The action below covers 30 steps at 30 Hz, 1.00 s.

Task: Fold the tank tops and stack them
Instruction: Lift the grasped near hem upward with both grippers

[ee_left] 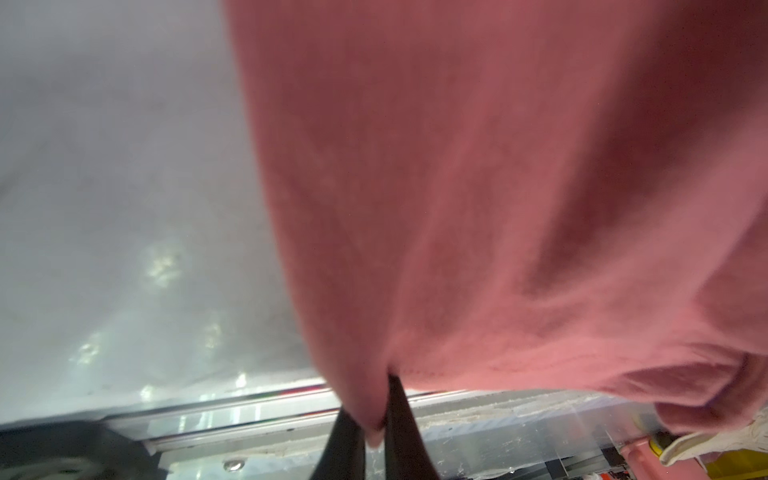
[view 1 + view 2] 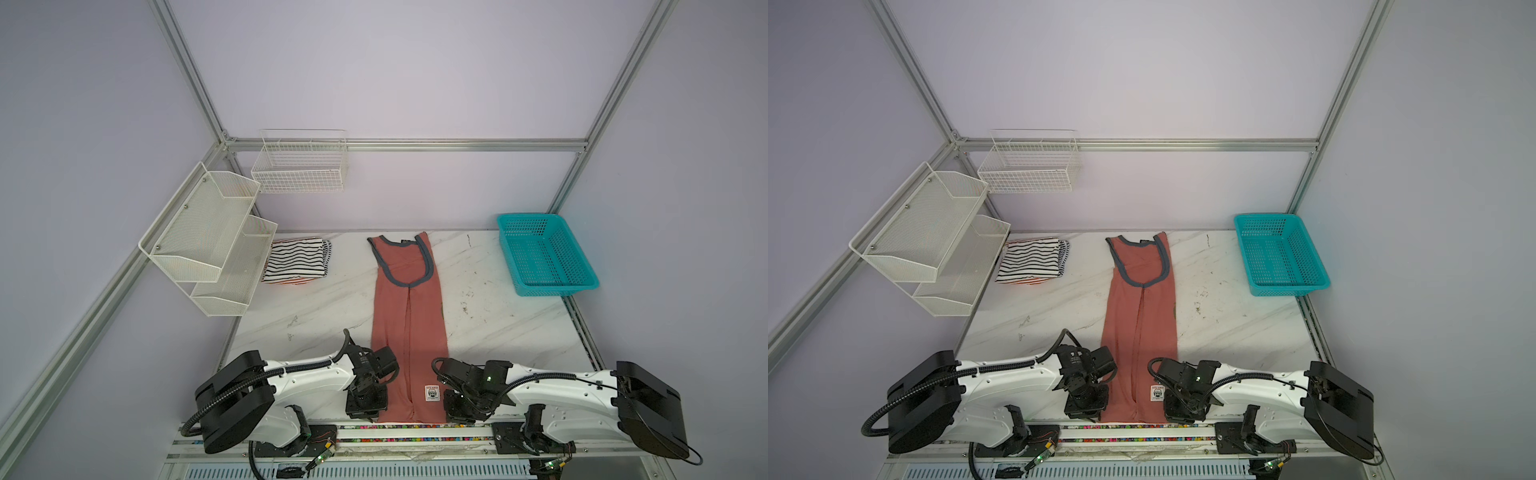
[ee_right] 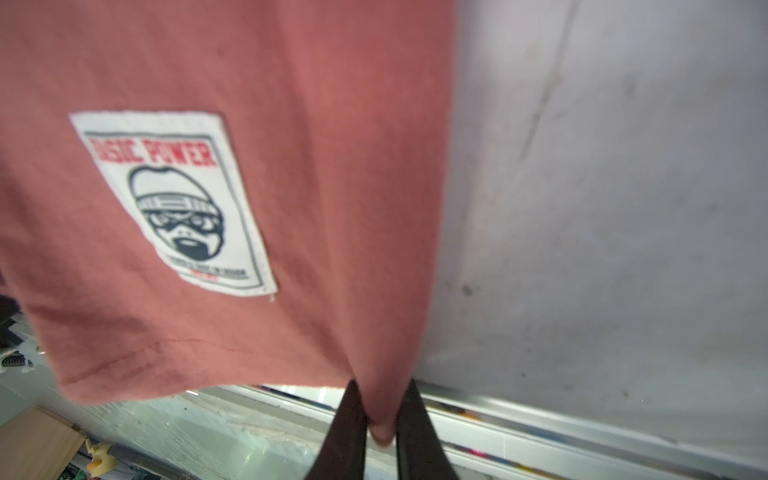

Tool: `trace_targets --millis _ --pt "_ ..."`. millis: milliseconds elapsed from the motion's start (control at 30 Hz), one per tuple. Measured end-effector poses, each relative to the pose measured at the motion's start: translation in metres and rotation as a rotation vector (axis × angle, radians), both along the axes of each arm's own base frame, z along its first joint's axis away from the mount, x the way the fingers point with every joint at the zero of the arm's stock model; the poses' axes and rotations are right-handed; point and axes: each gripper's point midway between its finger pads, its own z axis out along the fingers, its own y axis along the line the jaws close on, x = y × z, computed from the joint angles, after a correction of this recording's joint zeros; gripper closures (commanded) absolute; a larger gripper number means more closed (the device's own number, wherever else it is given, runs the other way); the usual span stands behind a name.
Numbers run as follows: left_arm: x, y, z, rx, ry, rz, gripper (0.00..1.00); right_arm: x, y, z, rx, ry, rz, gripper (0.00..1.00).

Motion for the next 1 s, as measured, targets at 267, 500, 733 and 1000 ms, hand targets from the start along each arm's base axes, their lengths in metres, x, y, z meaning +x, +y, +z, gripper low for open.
trace_targets --millis 267,500,733,1000 --pt "0.004 0.001 0.004 -0.004 -0.033 0.005 1.00 0.009 0.004 0.012 -0.012 -0.047 -0.009 1.00" --pt "0.025 0.010 0.022 0.072 -0.145 0.006 1.00 0.036 0.021 0.052 0.024 -0.174 -0.040 1.00" --pt "0.074 -0.004 0.068 0.070 -0.328 0.013 1.00 0.061 0.029 0.075 0.022 -0.271 -0.070 1.00" --pt "0.119 0.021 0.079 0.132 -0.428 0.039 1.00 0.128 0.018 0.095 -0.010 -0.386 -0.147 1.00"
